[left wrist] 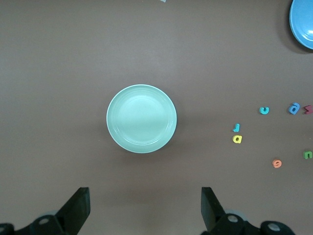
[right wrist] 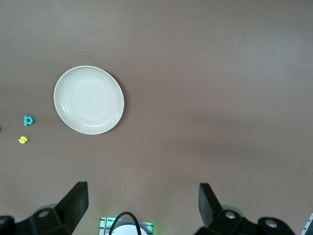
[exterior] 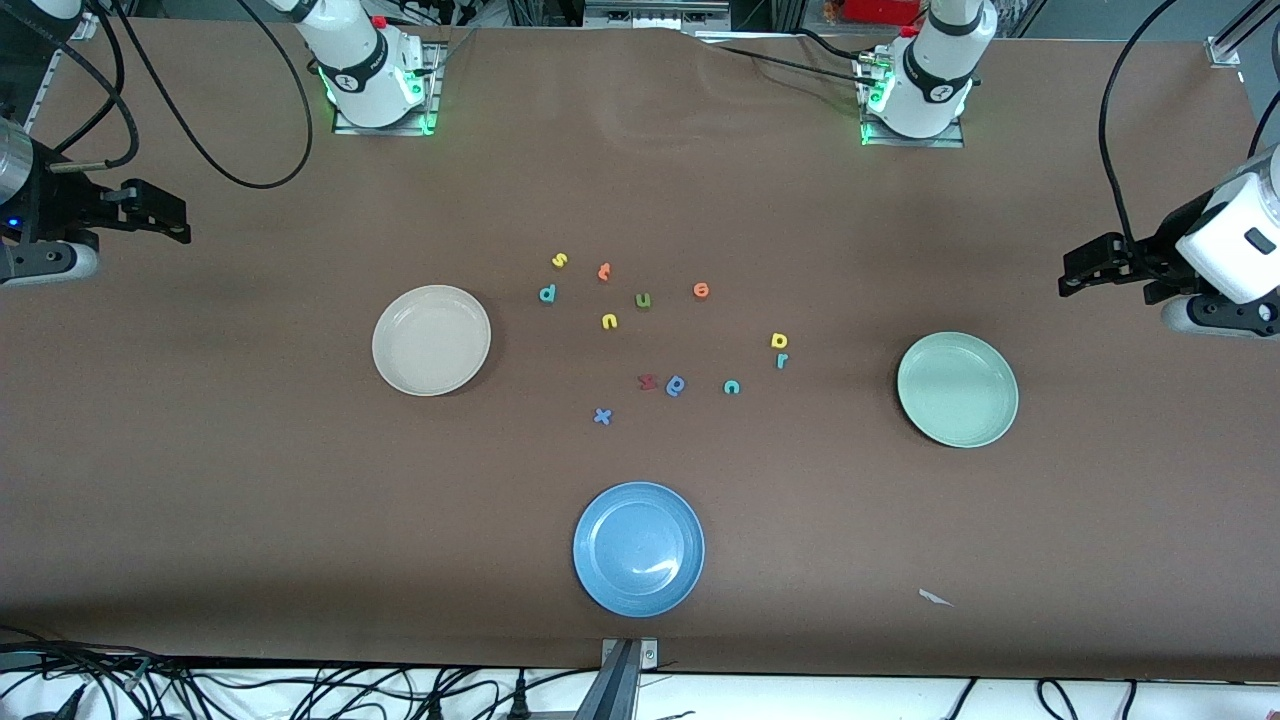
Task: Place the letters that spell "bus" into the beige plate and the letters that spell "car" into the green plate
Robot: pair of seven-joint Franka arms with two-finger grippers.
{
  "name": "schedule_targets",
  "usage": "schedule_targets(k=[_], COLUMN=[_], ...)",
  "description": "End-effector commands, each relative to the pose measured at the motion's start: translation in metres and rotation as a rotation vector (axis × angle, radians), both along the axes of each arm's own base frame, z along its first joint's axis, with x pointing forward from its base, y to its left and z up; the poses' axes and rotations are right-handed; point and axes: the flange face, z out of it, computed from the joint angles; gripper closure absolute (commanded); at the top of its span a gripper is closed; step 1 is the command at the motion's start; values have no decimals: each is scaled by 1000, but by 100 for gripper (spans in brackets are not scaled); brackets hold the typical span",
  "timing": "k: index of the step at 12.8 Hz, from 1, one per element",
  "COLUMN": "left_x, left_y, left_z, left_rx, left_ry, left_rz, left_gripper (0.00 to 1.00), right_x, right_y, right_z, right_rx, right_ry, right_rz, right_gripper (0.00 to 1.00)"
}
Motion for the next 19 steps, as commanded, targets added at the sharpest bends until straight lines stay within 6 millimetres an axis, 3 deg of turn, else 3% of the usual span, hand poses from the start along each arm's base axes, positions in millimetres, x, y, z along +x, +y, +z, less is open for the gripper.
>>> schedule_targets(k=[1, 8, 19], left_x=[2, 2, 15], left_y=[3, 5, 2], left_z=[1, 0, -31], left_rx=[-23, -10, -29], left_ry=[-6, -5, 28], left_rz=[-16, -16, -8], left_gripper=[0, 0, 0], right_x=[1, 1, 0], right_y=[1, 0, -7], right_z=[3, 3, 3], right_rx=[15, 14, 22], right_ry=[-3, -3, 2], right_rz=[-1, -2, -22], right_gripper=[0, 0, 0])
